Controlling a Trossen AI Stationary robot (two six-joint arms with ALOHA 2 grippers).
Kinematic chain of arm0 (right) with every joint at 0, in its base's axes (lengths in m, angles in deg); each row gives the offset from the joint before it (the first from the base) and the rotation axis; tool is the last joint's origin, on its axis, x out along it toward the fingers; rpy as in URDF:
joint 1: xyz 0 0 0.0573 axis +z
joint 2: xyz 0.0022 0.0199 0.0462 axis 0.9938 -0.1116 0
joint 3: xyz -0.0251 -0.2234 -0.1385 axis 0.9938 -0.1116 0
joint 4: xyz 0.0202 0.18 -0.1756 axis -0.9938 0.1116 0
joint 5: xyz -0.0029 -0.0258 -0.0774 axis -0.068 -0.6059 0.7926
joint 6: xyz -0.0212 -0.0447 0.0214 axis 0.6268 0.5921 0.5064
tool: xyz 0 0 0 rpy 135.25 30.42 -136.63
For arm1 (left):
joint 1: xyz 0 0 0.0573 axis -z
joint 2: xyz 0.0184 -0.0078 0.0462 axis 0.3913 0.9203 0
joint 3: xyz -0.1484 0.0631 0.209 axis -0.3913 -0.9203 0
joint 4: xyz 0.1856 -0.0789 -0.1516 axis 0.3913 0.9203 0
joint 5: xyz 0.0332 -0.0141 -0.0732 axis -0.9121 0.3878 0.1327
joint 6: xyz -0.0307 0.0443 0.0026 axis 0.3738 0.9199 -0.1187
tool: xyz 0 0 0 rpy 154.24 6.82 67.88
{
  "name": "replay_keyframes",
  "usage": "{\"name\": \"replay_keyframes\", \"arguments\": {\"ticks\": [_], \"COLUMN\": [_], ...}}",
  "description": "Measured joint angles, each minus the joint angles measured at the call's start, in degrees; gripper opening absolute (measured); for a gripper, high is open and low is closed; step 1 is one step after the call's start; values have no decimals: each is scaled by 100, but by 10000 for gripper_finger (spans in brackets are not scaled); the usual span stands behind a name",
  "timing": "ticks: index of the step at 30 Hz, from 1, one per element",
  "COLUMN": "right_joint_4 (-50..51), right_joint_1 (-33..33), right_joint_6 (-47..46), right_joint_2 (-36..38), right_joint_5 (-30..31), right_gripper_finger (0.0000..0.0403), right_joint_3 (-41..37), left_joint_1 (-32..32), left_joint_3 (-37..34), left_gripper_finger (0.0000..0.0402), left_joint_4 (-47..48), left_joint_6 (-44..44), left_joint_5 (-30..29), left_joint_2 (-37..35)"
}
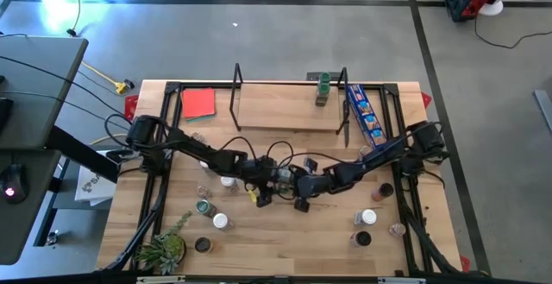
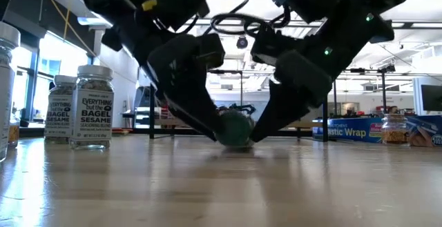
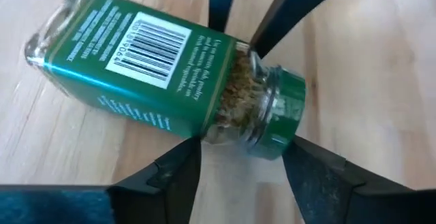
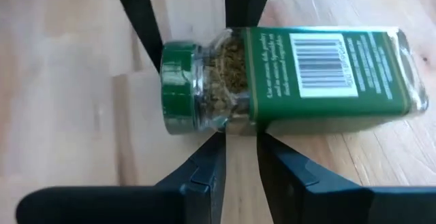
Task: Shelf spices
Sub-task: Put the top green seasoning bottle on the shelf aligned with the other green seasoning bottle
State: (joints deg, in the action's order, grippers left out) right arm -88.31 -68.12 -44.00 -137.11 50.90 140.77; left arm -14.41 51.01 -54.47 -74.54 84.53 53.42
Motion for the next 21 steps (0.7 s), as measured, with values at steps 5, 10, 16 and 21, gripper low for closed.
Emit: {"name": "replay_keyframes", "arguments": {"ticks": [5,10,16,21], "right_joint_4": [221,583,833,813], "right_joint_1": [3,-6,-176,-330], "right_joint_6": [-21,-244,-545,-874], "right_joint_2": [362,900,1421,1503], "right_joint_5": [-252,-392,-775,-1416], "right_gripper_finger": [78,78,78,78], "right_joint_3": [-16,-17,-17,-19], "left_joint_1": [13,-23,-130,-128], "left_joint_3": [103,170,174,174], "left_gripper_finger": [165,157,157,156], "left_joint_4": [32,30,11,87], "left_joint_6": [-309,-750,-1271,-1700], "left_joint_5": [184,282,365,602], "left_joint_2": [-284,-680,-929,-920]}}
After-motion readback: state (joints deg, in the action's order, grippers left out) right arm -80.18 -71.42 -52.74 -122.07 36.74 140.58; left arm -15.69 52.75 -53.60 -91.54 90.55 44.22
